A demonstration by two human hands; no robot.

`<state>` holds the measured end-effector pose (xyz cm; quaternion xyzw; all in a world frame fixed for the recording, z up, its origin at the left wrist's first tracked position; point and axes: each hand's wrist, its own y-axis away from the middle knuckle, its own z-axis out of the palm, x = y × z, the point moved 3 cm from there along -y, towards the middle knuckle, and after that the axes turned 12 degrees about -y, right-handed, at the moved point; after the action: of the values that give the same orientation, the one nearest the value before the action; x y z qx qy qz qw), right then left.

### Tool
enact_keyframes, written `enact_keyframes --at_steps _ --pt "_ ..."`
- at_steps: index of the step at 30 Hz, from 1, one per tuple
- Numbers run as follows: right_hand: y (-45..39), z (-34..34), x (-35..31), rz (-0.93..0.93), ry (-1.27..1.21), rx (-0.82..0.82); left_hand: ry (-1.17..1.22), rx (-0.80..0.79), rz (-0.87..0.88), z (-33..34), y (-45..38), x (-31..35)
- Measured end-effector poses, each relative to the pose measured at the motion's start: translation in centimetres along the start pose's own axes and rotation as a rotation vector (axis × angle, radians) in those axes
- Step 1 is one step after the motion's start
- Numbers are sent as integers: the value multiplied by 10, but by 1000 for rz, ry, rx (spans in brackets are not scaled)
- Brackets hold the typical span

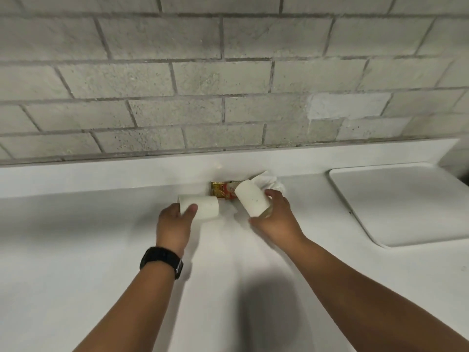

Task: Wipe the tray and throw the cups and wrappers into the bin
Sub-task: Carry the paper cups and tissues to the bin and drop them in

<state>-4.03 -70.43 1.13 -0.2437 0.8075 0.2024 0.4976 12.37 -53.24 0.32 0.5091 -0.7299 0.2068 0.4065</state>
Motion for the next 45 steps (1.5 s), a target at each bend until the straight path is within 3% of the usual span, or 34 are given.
enact_keyframes --at_steps 5,19,27,34,40,45 --pt "43 -36 15 -19 -205 61 168 -82 30 17 54 7" --pt "157 -170 79 -5 -365 212 42 -249 320 90 207 95" --pt "238 -295 141 18 -427 348 66 -445 440 184 317 142" --pt "329 -416 219 52 -440 618 49 -713 536 289 430 186" --pt "409 -500 301 176 -514 884 22 -948 702 370 536 217" --pt "470 -525 394 488 -396 941 -150 -1088 751 440 597 198"
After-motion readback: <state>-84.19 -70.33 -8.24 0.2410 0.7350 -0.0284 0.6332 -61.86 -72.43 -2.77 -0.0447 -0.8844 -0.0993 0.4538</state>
